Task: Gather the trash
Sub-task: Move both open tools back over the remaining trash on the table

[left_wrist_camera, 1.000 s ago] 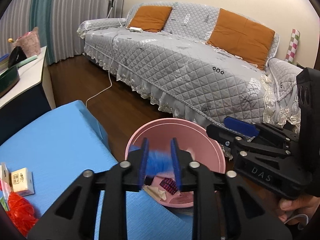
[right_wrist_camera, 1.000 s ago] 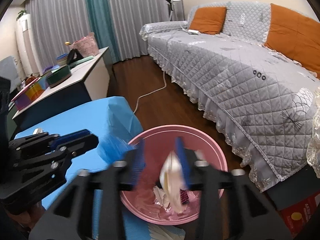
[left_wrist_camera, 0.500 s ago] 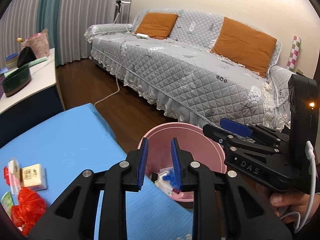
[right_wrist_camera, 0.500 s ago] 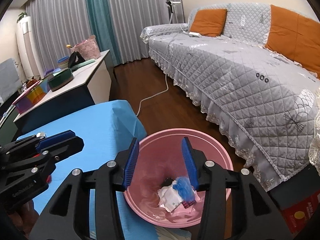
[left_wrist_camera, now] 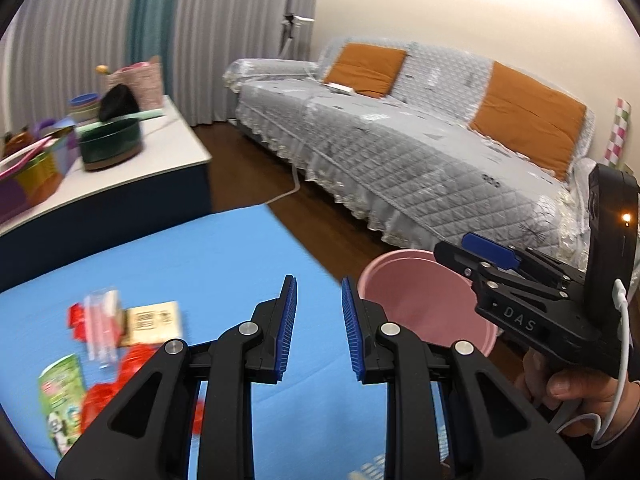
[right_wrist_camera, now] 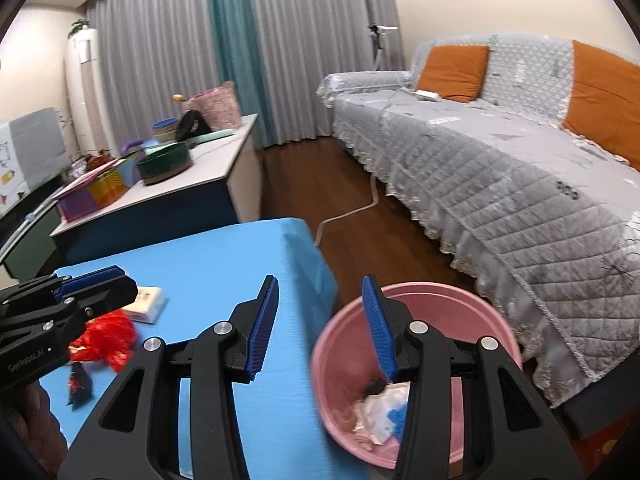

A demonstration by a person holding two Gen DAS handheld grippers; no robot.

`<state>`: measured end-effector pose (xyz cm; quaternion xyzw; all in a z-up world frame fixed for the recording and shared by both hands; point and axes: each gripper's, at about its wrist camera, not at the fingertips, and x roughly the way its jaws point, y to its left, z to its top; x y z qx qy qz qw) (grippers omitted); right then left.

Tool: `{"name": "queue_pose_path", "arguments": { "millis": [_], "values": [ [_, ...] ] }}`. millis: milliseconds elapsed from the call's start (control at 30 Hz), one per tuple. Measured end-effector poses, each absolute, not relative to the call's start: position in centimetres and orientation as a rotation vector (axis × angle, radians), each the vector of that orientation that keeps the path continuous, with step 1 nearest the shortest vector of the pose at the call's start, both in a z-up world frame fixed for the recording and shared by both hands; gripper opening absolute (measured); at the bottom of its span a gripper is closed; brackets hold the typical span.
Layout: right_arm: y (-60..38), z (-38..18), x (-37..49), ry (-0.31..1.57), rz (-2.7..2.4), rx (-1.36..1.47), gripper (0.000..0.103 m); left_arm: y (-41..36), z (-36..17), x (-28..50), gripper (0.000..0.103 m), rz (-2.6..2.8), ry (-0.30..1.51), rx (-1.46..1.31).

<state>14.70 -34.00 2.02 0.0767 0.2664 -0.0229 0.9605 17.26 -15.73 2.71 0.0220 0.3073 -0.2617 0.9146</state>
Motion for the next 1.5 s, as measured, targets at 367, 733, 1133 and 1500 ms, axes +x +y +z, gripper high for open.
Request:
{"name": "queue_pose_path", "arguments": {
  "millis": [367,733,1133,1500],
  "values": [
    [-24.7,1.7,16.6,0.565,0.192,0.094,0.044,-7.4,2.9,16.1,0.024,-0.366,0.616,0.047],
    [-17.2,-0.6,18.5,0.661,0.354,0.071,0.048,2.4,1.1,14.4,0.024,-0.175,0.664,0.021],
    [-13.8,-2.8,19.9,0.767,0.410,0.073,0.057,6.4,-5.3,14.6,0.045,-0.109,0.872,0.107],
    [-14.1,-3.2,20.1,0.789,0.409,0.067,0.057,5.6,-7.2,15.6,0.052,-0.060,0.925,0.220]
  ]
}}
